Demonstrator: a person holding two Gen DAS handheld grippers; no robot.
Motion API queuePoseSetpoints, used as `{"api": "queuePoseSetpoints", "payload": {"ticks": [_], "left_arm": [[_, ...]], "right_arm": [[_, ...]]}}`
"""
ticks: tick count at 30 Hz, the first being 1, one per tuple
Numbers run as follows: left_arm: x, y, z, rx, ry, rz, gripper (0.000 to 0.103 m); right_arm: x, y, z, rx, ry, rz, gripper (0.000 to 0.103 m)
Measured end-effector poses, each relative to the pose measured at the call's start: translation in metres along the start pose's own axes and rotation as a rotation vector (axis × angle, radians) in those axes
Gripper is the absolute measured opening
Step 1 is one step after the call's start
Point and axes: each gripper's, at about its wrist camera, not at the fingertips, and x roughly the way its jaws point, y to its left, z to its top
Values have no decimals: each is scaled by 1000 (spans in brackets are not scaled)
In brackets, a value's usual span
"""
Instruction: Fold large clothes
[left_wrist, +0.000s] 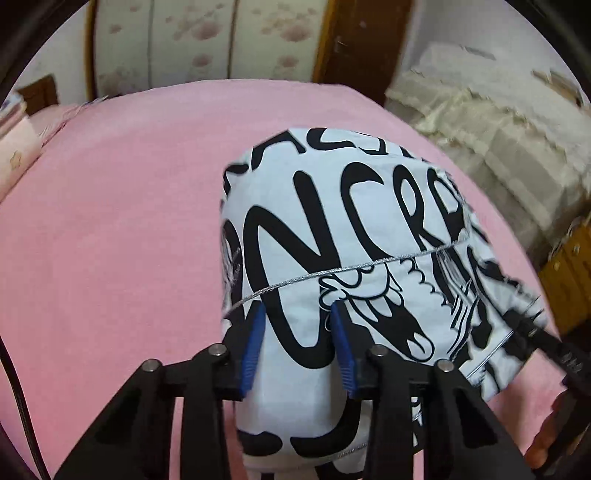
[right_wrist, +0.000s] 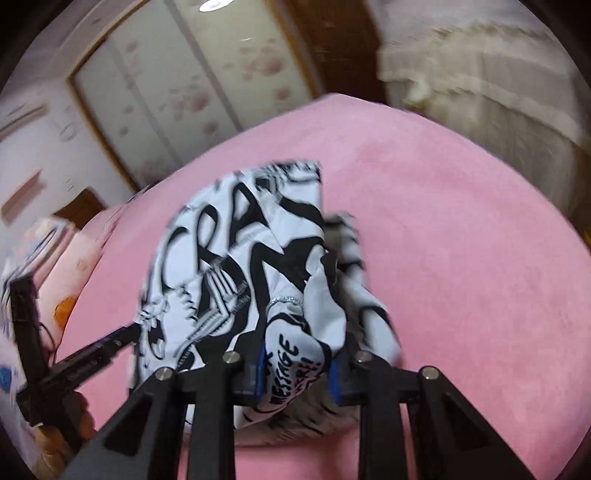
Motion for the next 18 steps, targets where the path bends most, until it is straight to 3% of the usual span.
{"api": "queuePoseSetpoints", "payload": {"ticks": [2,4,7,9,12,14,18], "left_arm": [[9,-14,-9,57,14,39,33],[16,-17,-17,86,26,76,33],[18,-13,-16,74,31,64,33],[12,-11,-10,67,41,46,33],[0,-4,8,55,86,-8,45],[-13,3,26,37,59,-48,47],[-24,14,63,36,-27,-43,47]], "right_arm": [[21,-22,-23,74,62,-33,24],[27,-31,-34,107,58,-36,24],[26,-25,-34,95,52,-59,25],[22,-19,-29,63,58,-78,30],[10,-11,-18,28,76,-122,50],[-5,-1,-6,4,38,-163,50],[-34,15,22,-62,-102,-177,54]]}}
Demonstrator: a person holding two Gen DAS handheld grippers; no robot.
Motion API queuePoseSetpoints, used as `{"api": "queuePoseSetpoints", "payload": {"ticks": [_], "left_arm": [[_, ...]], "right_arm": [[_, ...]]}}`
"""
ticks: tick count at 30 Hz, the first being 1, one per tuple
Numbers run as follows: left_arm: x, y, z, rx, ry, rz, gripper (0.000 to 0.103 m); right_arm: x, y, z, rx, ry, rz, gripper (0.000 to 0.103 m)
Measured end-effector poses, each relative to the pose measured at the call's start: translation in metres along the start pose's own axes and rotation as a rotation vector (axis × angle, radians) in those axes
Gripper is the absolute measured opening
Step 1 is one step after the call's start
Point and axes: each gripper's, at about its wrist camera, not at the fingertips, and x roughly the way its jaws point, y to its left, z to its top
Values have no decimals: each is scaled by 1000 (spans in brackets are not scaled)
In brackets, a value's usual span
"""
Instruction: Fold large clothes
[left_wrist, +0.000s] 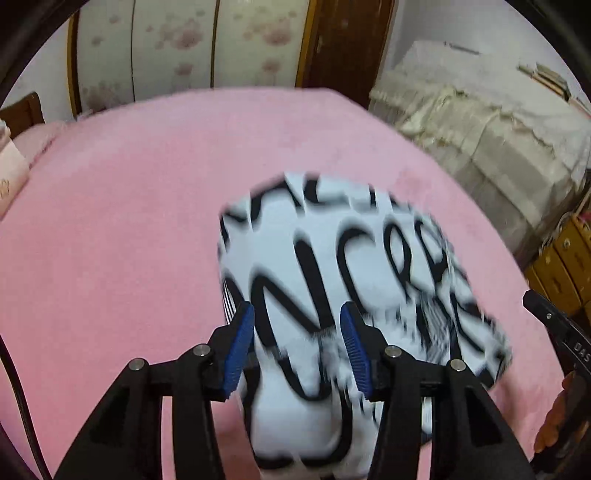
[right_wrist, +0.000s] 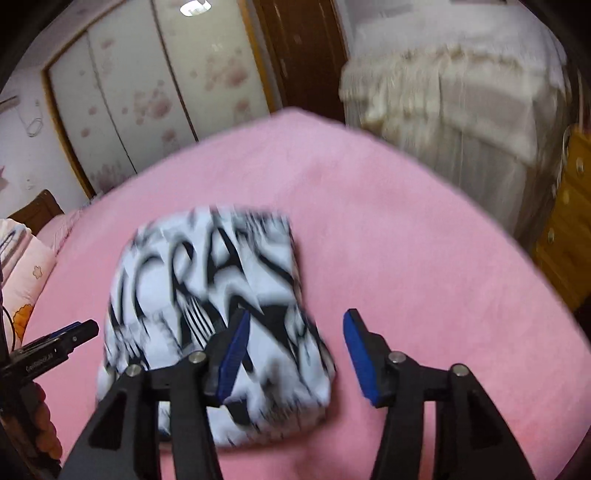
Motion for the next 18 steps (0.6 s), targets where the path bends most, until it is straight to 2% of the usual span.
{"api": "queuePoseSetpoints", "payload": {"ticks": [3,4,5,6,7,8,9,11,12,13,14,16,17,18], "left_arm": [[16,10,28,-34,-13,31,47],[27,14,39,-61,-6,18,42],[36,15,45,-76,1,4,31],[46,14,48,-83,11,-6,27],[57,12,51,-86,22,-15,25],[63,11,52,-84,24,-16,25],[73,7,53,-77,33,-19,25],[89,2,49,-69,61,-21,25],[99,1,46,-67,81,-15,25],[108,0,43,-58,92,-2,25],[114,-1,41,-47,98,4,25],[126,-3,37,-23,118,-5,24],[129,-4,36,-24,125,-10,24],[133,-5,34,-24,133,-12,24]], "right_arm": [[16,24,32,-33,-11,98,53],[25,32,39,-38,-6,120,51],[36,42,48,-46,-1,150,42],[64,63,63,-78,28,197,36],[64,63,63,-78,28,197,27],[83,76,69,-92,59,228,22],[93,83,71,-104,67,233,21],[115,91,72,-125,96,202,21],[144,84,68,-114,179,163,21],[144,84,68,-114,179,163,20],[158,73,63,-101,210,132,15],[174,57,57,-118,242,29,12],[182,46,52,-128,255,-56,12],[184,37,49,-117,258,-80,11]]}}
